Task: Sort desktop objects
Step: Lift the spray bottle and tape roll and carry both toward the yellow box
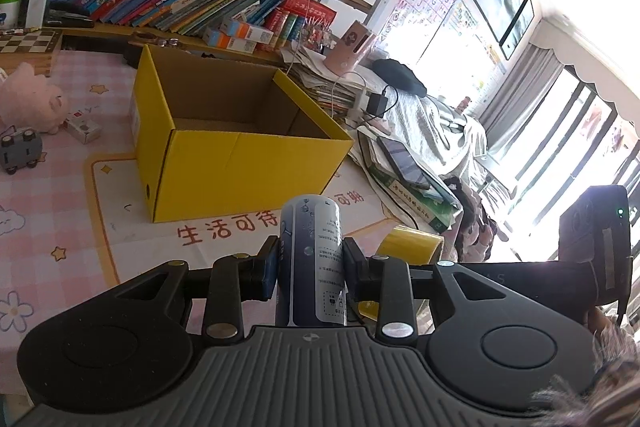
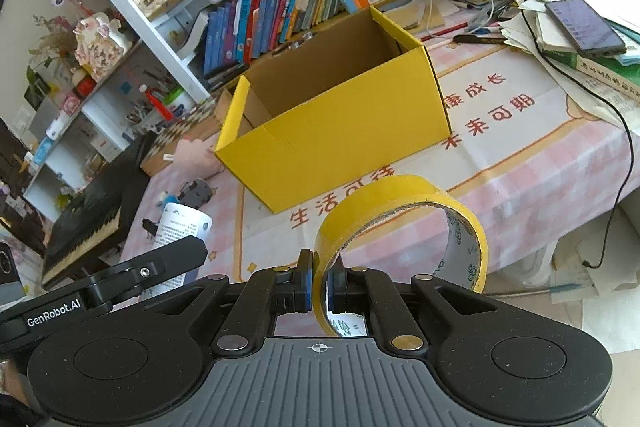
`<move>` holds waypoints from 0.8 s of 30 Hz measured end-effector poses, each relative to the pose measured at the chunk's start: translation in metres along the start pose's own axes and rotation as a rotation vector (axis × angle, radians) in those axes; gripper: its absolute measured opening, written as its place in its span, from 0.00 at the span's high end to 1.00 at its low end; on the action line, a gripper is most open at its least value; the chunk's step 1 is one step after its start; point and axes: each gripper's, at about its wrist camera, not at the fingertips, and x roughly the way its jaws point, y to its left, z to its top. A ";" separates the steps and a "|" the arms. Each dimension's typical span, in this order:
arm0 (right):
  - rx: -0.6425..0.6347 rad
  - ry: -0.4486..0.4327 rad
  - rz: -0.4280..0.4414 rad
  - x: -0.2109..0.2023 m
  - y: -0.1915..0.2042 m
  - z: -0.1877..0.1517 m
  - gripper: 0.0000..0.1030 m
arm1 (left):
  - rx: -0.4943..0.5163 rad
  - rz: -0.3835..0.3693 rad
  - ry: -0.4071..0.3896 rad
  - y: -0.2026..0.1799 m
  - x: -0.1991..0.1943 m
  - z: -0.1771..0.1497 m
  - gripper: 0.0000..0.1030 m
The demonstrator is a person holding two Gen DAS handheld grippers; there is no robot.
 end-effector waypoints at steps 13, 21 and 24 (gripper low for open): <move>-0.016 0.039 0.029 0.017 -0.029 0.033 0.93 | -0.027 0.025 -0.006 -0.009 0.036 0.015 0.71; -0.047 -0.001 0.091 0.021 -0.035 0.074 0.93 | -0.011 0.036 -0.066 -0.019 0.048 0.042 0.71; -0.084 -0.025 0.126 0.024 -0.032 0.093 0.93 | -0.006 0.047 -0.103 -0.021 0.052 0.057 0.71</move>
